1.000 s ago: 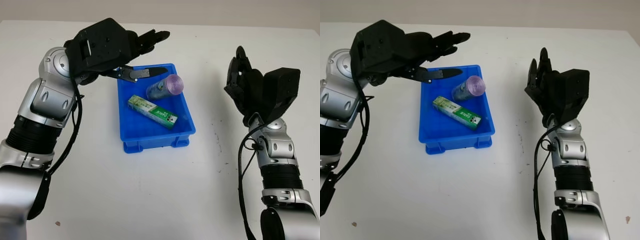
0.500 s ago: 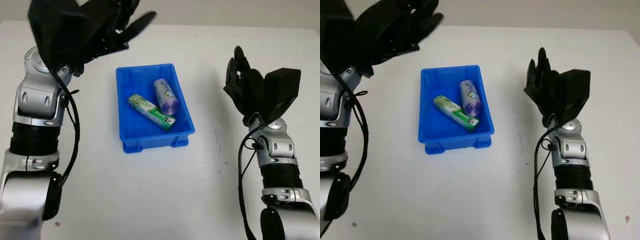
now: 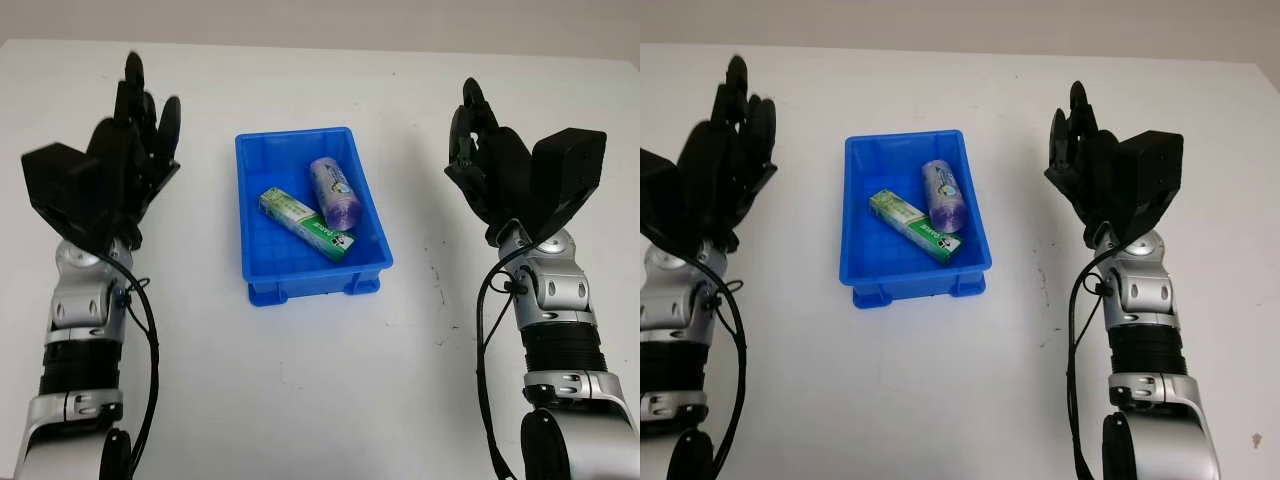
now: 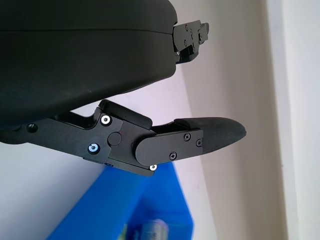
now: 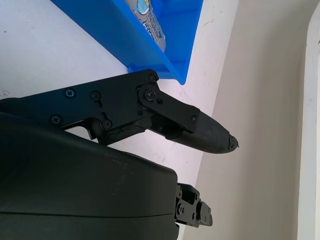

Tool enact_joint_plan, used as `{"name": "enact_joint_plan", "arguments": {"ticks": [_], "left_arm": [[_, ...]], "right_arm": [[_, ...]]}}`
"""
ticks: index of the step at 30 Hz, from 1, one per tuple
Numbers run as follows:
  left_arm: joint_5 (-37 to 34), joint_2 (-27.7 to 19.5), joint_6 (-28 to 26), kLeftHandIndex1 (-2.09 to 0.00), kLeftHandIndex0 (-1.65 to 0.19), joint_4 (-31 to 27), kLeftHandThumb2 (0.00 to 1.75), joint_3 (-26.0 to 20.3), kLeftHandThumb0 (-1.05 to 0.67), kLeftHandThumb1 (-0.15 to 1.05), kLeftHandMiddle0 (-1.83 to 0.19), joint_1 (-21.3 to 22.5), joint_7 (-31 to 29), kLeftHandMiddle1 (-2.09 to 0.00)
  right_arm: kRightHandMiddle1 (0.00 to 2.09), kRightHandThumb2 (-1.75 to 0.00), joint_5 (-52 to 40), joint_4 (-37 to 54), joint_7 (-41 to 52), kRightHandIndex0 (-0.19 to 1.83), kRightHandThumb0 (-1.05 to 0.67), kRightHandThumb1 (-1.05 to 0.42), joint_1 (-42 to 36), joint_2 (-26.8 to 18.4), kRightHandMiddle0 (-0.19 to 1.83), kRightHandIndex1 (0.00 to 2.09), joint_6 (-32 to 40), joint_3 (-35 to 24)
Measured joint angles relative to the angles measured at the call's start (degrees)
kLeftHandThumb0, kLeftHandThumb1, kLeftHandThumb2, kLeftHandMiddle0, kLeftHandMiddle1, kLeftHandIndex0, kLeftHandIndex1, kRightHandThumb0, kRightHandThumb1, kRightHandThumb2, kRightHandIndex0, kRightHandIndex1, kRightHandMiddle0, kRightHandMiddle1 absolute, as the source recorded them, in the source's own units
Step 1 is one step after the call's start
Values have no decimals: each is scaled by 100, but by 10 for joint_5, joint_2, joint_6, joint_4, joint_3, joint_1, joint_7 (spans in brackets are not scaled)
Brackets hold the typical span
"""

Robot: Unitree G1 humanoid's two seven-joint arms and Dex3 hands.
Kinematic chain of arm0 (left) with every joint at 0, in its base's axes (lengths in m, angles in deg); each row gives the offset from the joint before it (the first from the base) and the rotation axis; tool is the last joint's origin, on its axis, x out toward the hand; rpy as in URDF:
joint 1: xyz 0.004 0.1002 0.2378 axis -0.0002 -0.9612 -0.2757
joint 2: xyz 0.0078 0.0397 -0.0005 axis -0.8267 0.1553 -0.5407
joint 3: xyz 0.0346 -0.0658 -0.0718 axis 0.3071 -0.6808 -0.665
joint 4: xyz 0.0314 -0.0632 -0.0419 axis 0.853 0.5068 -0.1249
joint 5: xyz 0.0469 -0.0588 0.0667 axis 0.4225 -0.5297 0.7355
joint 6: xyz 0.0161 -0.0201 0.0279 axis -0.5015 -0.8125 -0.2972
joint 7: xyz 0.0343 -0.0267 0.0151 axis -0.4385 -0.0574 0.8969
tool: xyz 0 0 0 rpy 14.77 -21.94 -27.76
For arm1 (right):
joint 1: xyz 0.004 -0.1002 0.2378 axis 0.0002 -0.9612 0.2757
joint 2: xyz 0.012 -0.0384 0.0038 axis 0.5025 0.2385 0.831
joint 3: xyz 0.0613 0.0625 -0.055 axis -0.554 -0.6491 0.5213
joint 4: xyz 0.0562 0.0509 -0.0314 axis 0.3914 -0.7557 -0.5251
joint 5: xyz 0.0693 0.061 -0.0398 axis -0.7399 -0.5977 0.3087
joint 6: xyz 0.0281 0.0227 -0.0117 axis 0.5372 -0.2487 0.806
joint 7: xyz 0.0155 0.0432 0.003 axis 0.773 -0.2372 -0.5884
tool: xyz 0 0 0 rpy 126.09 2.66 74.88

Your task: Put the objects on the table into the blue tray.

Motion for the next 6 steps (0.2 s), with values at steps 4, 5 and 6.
{"name": "enact_joint_plan", "arguments": {"ticks": [4, 5, 6], "left_arm": [[-4, 0, 33, 0, 19, 14, 55, -3, -79, 105, 19, -1, 5, 0], [-4, 0, 36, 0, 19, 14, 55, -3, -78, 105, 19, -2, 5, 0], [-4, 0, 37, 0, 19, 13, 56, -3, -78, 105, 19, -4, 5, 0]], "right_arm": [[0, -83, 0, 0, -1, -19, -69, -105, 0, 0, -19, 0, 0, 0], [0, -83, 0, 1, -3, -19, -69, -105, 0, 0, -19, 0, 0, 0], [0, -82, 0, 3, -4, -19, -69, -105, -1, 0, -19, 0, 0, 0]]}}
